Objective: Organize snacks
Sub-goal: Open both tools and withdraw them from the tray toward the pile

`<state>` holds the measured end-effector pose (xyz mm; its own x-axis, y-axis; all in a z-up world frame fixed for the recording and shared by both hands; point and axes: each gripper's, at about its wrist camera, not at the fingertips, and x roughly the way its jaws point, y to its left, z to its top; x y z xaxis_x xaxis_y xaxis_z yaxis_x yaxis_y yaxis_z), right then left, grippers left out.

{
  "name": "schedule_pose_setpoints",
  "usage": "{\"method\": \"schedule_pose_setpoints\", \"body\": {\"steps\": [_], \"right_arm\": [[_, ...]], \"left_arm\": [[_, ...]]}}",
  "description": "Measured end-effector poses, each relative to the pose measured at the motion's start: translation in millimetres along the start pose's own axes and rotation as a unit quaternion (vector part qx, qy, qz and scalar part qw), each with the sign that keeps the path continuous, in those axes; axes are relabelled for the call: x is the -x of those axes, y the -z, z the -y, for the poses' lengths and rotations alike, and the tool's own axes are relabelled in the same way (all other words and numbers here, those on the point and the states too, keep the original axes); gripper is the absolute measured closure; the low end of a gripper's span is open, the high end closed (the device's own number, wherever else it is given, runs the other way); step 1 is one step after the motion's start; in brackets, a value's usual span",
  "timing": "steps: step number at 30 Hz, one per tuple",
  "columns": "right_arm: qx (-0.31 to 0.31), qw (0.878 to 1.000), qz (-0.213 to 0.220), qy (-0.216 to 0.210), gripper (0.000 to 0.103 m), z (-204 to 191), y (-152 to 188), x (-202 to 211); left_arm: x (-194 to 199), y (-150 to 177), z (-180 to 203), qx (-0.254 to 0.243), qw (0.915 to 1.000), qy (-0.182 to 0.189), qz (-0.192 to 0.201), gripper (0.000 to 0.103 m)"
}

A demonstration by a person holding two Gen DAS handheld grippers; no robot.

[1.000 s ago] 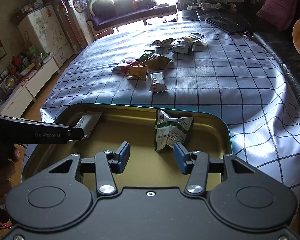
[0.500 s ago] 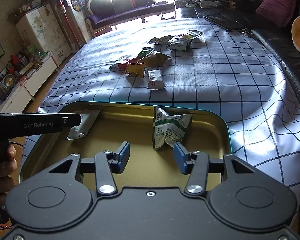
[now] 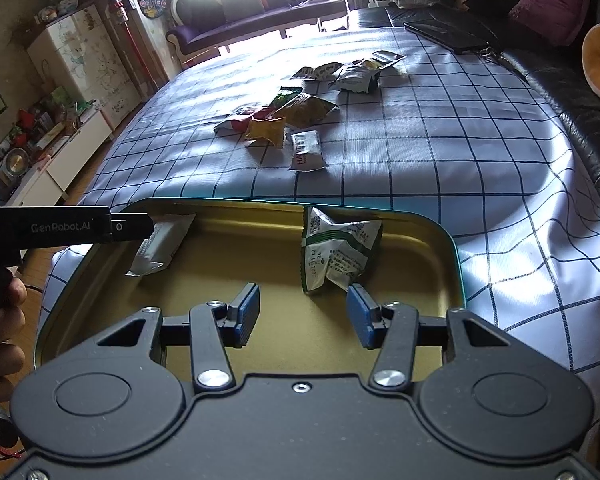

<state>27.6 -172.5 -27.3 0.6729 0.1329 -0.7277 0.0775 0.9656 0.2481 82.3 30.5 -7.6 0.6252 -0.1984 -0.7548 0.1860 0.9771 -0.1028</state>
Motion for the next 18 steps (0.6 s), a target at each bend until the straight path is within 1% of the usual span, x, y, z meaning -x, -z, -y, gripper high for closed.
{"method": "schedule_pose_setpoints", "body": {"steps": [7,18], "right_arm": [[-0.002,1.000,-0.004,0.000,0.046,1.2,0.5,-2.9],[-0.011,1.000,-0.012,0.002,0.046,4.2,1.2,-8.9]], "left_arm": [[-0.7,2.2,3.9,-0.017,0.9998,-0.007,0.007,0.052],[-7.5,5.3,8.5,-0.036,0.9992,-0.018,0.005,0.052]]}}
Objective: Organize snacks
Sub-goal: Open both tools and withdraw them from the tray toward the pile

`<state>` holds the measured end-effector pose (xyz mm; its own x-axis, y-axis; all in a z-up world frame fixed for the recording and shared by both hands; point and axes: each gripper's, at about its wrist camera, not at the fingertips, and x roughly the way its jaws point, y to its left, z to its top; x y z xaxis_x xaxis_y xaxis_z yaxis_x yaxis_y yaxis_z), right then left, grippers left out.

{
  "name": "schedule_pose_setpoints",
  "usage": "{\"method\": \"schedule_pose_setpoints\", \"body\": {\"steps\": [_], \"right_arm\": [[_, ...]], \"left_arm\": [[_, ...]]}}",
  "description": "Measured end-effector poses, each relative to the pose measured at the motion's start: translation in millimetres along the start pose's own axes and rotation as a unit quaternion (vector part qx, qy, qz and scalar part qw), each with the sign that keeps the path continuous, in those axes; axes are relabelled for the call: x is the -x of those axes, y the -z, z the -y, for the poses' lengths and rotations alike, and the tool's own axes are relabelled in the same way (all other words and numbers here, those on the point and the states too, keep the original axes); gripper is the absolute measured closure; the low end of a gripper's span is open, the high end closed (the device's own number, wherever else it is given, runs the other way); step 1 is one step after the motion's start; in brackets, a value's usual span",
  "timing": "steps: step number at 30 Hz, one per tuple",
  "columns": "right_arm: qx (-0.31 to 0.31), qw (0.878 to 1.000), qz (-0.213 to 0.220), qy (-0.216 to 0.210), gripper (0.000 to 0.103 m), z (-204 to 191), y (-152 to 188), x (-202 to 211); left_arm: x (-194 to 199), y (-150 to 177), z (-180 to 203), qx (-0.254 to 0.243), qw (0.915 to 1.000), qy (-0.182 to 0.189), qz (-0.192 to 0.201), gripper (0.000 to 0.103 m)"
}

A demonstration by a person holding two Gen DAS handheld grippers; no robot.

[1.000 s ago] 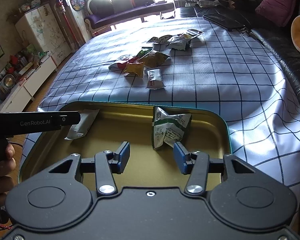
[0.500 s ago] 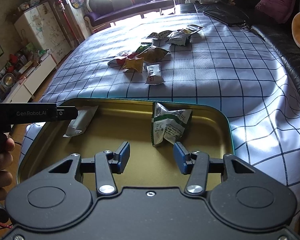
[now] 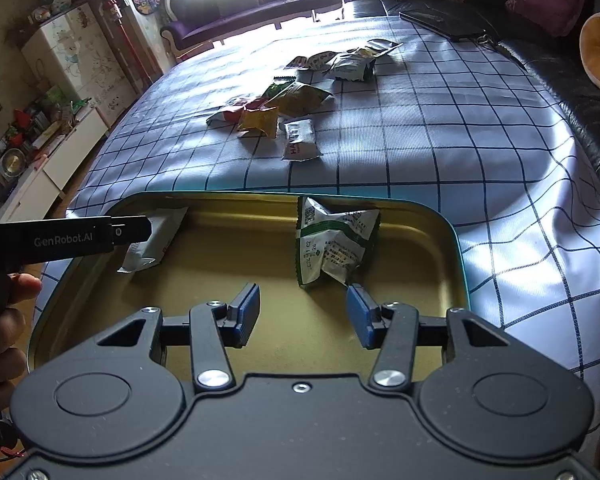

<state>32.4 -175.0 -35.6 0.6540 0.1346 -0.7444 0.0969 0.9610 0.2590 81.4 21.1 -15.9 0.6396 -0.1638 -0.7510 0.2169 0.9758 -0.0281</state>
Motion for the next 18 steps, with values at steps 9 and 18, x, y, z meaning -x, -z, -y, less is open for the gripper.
{"method": "schedule_pose_setpoints", "body": {"steps": [9,18], "right_arm": [[-0.006,1.000,-0.008,0.004,0.046,2,-3,-5],[0.006,1.000,0.003,0.013,0.046,5,-22,-8]], "left_arm": [[-14,-3,-3,-0.001,0.9997,-0.006,-0.024,0.052],[-25,-16,-15,0.014,0.9990,-0.012,-0.041,0.052]]}}
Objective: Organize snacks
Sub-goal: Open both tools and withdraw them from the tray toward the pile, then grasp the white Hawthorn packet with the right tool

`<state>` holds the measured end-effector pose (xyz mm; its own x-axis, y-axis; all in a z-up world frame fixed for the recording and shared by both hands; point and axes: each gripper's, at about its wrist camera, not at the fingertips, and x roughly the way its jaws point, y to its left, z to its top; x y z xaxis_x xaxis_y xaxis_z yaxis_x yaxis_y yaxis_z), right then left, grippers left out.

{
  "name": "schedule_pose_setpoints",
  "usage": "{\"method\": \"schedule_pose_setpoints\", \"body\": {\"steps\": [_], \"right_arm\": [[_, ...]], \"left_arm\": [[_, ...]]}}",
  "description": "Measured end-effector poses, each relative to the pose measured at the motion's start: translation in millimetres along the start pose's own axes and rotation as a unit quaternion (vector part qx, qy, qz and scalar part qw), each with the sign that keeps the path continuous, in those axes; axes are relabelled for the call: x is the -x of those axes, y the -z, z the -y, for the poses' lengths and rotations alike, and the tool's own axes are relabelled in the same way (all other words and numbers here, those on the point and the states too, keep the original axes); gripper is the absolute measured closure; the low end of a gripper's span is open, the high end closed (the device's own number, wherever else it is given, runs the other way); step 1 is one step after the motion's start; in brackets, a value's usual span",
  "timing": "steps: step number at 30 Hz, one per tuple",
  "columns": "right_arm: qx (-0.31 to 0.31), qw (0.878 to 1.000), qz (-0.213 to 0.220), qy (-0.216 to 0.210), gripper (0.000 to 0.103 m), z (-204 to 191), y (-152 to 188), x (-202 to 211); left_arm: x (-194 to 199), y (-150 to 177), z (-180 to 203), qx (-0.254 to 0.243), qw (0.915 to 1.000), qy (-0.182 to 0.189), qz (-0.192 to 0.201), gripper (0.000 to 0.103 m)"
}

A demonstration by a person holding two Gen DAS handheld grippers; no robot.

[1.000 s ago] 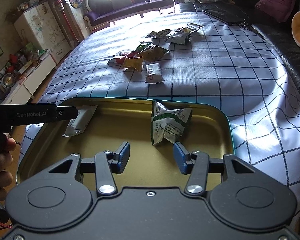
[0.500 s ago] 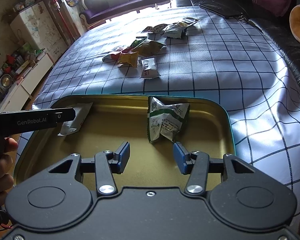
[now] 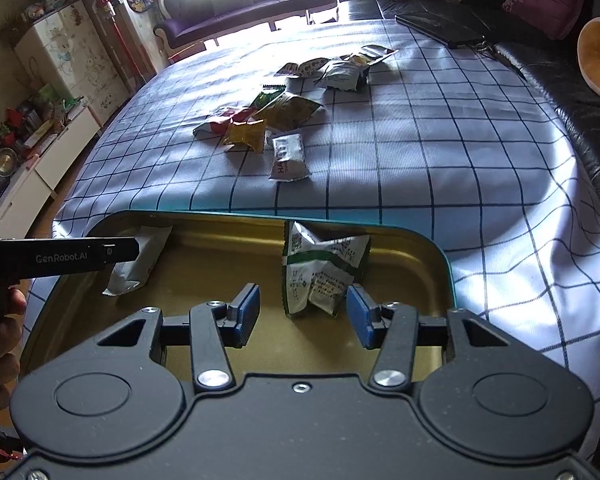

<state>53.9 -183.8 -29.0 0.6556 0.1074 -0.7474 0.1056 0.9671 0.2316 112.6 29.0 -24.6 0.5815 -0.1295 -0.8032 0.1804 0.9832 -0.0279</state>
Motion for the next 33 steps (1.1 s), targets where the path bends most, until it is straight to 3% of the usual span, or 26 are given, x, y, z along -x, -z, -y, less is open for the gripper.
{"method": "schedule_pose_setpoints", "body": {"steps": [11,19,25,33], "right_arm": [[0.022,0.999,0.032,0.002,0.047,1,-35,-21],[-0.010,0.998,0.058,0.016,0.047,26,-59,-23],[-0.014,0.998,0.066,0.014,0.047,28,-69,-28],[0.026,0.998,0.055,-0.020,0.047,-1,-71,-53]], "left_arm": [[-15,-23,7,-0.013,0.9999,0.005,0.003,0.053],[-22,-35,10,-0.006,0.9988,0.042,-0.023,0.053],[-10,-43,13,-0.015,0.9993,0.032,0.015,0.054],[-14,-50,10,-0.007,0.9994,0.022,0.025,0.053]]}}
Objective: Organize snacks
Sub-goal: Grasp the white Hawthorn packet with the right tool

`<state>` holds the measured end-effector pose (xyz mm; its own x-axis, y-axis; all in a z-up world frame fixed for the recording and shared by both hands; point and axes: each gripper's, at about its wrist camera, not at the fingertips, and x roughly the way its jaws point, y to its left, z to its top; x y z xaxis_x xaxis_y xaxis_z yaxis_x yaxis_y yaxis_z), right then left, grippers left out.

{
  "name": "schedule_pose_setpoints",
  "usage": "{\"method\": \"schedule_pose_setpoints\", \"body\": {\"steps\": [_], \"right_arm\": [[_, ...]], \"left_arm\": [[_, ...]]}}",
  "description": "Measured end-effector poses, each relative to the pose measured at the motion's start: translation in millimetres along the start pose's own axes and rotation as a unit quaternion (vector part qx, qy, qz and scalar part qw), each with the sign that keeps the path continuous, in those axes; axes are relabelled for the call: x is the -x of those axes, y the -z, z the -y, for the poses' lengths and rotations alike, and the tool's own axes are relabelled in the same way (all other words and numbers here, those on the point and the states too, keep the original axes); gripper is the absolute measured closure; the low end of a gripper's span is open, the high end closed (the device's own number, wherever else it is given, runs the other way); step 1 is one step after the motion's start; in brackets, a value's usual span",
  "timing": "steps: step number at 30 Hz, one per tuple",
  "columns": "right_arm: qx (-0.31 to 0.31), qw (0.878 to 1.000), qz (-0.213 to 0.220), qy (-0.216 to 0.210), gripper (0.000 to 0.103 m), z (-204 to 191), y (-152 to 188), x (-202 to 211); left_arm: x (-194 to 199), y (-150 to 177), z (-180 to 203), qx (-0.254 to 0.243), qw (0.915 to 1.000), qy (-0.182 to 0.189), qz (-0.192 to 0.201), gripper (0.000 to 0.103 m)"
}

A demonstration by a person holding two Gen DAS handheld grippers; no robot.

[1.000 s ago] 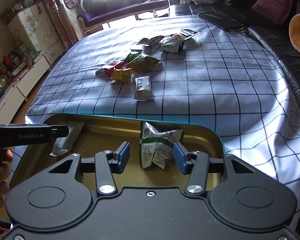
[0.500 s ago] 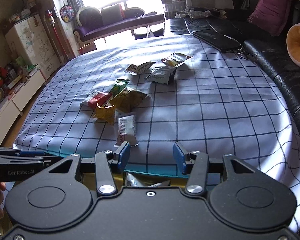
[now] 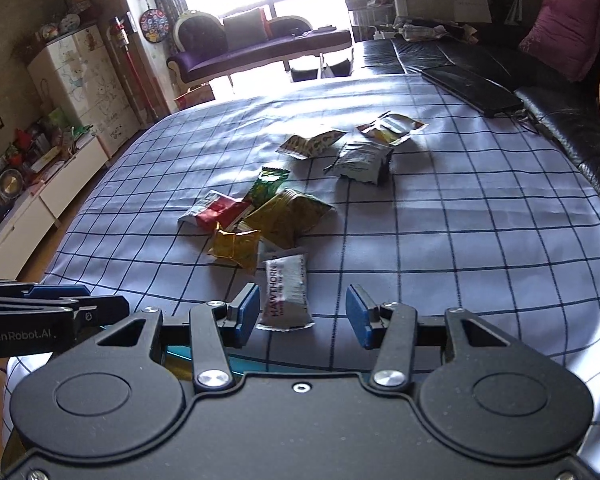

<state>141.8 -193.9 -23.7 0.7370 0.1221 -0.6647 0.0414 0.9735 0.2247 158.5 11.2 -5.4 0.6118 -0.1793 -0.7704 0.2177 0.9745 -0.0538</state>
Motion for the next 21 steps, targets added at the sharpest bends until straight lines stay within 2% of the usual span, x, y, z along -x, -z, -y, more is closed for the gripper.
{"method": "schedule_pose_setpoints", "body": {"steps": [9,15,21], "right_arm": [[0.025,1.000,-0.011,0.012,0.055,-10,5,-24],[0.044,0.999,0.009,0.025,0.068,-7,9,-23],[0.021,0.998,0.027,0.045,0.070,5,7,-21]], "left_arm": [[-7,-5,0,0.006,1.0000,-0.005,-0.003,0.053],[-15,-15,7,0.005,0.9999,0.007,-0.012,0.054],[-29,-33,8,0.028,0.9991,0.012,-0.030,0.054]]}}
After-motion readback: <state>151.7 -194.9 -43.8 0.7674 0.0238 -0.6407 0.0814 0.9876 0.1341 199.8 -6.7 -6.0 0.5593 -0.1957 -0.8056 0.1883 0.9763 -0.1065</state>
